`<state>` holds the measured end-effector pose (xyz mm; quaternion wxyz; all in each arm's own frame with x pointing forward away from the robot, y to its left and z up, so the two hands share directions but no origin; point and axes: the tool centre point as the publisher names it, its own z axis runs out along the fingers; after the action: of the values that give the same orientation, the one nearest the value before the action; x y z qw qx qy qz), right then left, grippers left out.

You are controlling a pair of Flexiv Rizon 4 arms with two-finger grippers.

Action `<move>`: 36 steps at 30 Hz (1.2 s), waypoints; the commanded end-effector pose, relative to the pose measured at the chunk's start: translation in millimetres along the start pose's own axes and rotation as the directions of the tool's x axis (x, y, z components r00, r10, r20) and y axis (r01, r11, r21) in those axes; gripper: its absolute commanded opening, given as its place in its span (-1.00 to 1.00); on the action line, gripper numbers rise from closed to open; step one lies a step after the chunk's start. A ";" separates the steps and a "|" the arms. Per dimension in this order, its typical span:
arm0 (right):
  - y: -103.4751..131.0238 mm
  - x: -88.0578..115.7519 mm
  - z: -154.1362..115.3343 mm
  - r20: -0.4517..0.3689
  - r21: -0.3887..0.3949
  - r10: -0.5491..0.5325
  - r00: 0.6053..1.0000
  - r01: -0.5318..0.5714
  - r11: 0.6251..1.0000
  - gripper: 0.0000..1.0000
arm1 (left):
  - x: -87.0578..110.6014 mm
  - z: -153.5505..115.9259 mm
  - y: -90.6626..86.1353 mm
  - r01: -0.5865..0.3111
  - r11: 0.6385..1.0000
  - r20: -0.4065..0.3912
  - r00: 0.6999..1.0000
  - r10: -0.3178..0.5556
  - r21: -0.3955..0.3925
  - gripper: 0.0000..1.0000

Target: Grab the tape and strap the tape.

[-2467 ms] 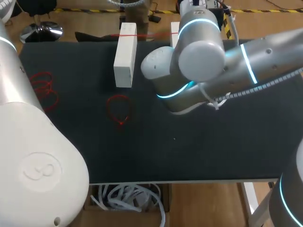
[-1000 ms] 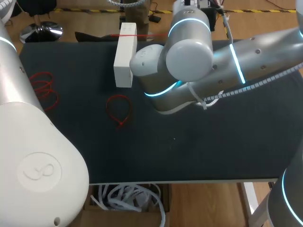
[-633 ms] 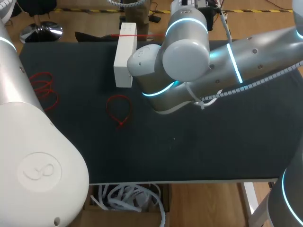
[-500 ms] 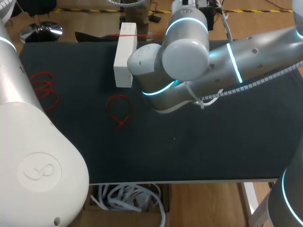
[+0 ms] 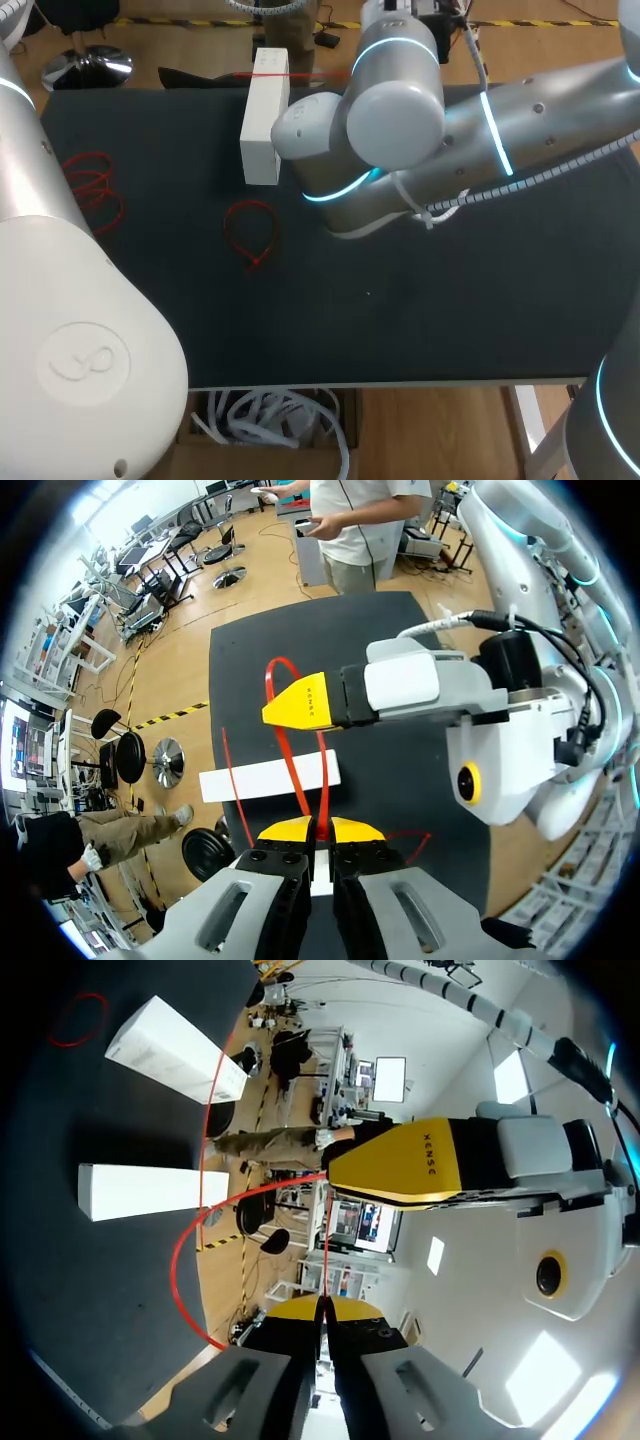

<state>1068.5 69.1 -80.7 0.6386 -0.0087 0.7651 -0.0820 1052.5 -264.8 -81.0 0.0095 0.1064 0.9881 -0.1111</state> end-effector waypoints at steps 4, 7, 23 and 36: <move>4.6 -0.1 -3.3 -0.012 -0.017 -0.003 1.000 0.003 1.000 -1.00 | 0.1 -1.2 -0.5 0.001 1.000 -0.002 1.000 -0.001 -0.005 -1.00; 6.9 -0.4 -4.0 -0.013 -0.024 0.001 1.000 -0.002 1.000 -1.00 | 0.1 -1.2 -0.5 0.001 1.000 -0.002 1.000 -0.001 -0.005 -1.00; 12.7 -3.5 -9.5 -0.007 -0.050 0.017 1.000 -0.017 0.999 -1.00 | 0.1 -1.2 -0.5 0.001 1.000 -0.002 1.000 -0.001 -0.005 -1.00; 10.7 -2.9 -15.0 -0.002 -0.065 0.010 1.000 -0.010 0.998 -1.00 | 0.1 -1.2 -0.5 0.001 1.000 -0.002 1.000 -0.001 -0.005 -1.00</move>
<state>1057.4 85.1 -79.5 0.6396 -0.0209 0.7664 -0.0553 1052.5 -264.8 -81.0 0.0095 0.1064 0.9881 -0.1111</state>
